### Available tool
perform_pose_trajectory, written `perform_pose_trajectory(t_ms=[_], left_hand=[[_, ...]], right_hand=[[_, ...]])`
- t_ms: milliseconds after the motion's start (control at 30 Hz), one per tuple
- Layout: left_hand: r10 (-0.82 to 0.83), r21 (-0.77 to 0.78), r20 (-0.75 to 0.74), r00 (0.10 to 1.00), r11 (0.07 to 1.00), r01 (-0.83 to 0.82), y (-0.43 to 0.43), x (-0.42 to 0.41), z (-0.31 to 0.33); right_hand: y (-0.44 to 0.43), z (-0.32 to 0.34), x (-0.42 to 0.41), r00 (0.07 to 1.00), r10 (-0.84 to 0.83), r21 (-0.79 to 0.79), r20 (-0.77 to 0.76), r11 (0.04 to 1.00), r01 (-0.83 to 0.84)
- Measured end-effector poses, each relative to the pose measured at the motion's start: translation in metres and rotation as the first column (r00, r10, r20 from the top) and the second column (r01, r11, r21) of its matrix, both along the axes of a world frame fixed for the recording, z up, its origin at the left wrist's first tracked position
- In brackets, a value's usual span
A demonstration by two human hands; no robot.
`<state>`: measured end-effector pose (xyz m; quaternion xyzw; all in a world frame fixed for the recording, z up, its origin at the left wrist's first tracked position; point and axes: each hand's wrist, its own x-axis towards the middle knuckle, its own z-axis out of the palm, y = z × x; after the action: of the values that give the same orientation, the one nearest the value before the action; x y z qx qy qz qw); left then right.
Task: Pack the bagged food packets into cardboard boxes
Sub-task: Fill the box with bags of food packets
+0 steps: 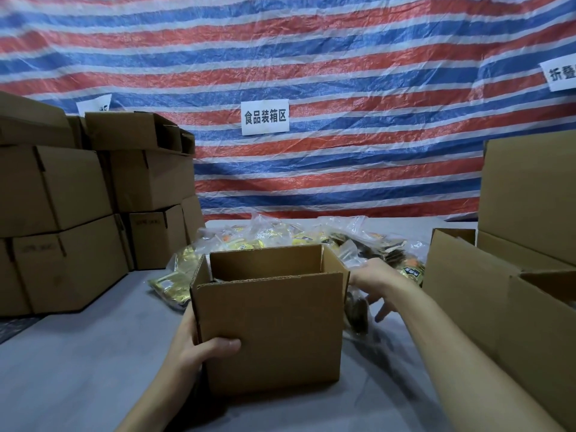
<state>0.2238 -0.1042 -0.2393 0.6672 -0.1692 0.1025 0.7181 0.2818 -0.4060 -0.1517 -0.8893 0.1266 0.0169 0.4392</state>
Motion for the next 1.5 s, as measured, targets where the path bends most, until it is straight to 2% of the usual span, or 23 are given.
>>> perform_pose_trajectory(t_ms=[133,267,433,567,700,933,1000,1033,1100,1167,1267,1333,1367,1433,1500], left_hand=[[-0.009,0.017,0.011,1.000,1.000,0.009,0.000,-0.001,0.001],[-0.031,0.014,0.002,1.000,0.999,0.031,-0.001,-0.003,0.001],[-0.062,0.033,0.005,0.998,0.998,0.062,-0.002,-0.003,0.001],[-0.103,0.076,-0.003,0.995,0.992,0.102,-0.004,-0.006,0.000],[-0.145,0.083,-0.022,0.989,0.986,0.146,-0.007,-0.009,0.000],[-0.172,0.093,-0.041,0.984,0.980,0.175,-0.007,-0.008,-0.003],[-0.178,0.096,-0.048,0.983,0.979,0.182,-0.007,-0.008,-0.003],[-0.180,0.095,-0.049,0.982,0.978,0.184,-0.007,-0.009,-0.002],[-0.173,0.098,-0.045,0.984,0.979,0.177,-0.008,-0.009,-0.002],[-0.168,0.092,-0.043,0.985,0.981,0.171,-0.009,-0.010,-0.002],[-0.179,0.072,-0.055,0.982,0.981,0.183,-0.011,-0.011,-0.001],[-0.183,0.061,-0.065,0.981,0.980,0.187,-0.011,-0.012,-0.001],[-0.181,0.058,-0.067,0.981,0.981,0.185,-0.011,-0.012,0.000],[-0.183,0.062,-0.069,0.981,0.980,0.188,-0.010,-0.012,0.000],[-0.189,0.073,-0.073,0.979,0.978,0.195,-0.010,-0.013,0.001]], right_hand=[[-0.004,0.015,-0.005,0.992,-0.053,0.048,0.111,0.998,0.048],[-0.019,0.038,-0.014,0.938,-0.201,0.252,0.284,0.959,0.129],[-0.017,0.070,-0.034,0.757,-0.386,0.539,0.527,0.840,0.053],[-0.009,0.092,-0.051,0.656,-0.505,0.744,0.561,0.655,-0.133],[0.000,0.104,-0.064,0.721,-0.419,0.806,0.552,0.492,-0.331],[0.022,0.101,-0.073,0.796,-0.141,0.777,0.589,0.371,-0.509],[0.027,0.099,-0.073,0.807,-0.027,0.746,0.590,0.401,-0.532],[0.028,0.099,-0.072,0.815,0.040,0.721,0.578,0.444,-0.532],[0.030,0.097,-0.072,0.828,0.187,0.609,0.528,0.596,-0.523],[0.030,0.094,-0.072,0.825,0.334,0.417,0.455,0.739,-0.529],[0.034,0.083,-0.072,0.823,0.443,0.090,0.357,0.860,-0.502],[0.039,0.078,-0.070,0.831,0.401,-0.020,0.386,0.904,-0.427],[0.040,0.077,-0.069,0.821,0.388,-0.018,0.420,0.907,-0.420],[0.040,0.078,-0.067,0.780,0.405,0.035,0.476,0.878,-0.477],[0.034,0.080,-0.068,0.742,0.472,0.014,0.475,0.840,-0.543]])
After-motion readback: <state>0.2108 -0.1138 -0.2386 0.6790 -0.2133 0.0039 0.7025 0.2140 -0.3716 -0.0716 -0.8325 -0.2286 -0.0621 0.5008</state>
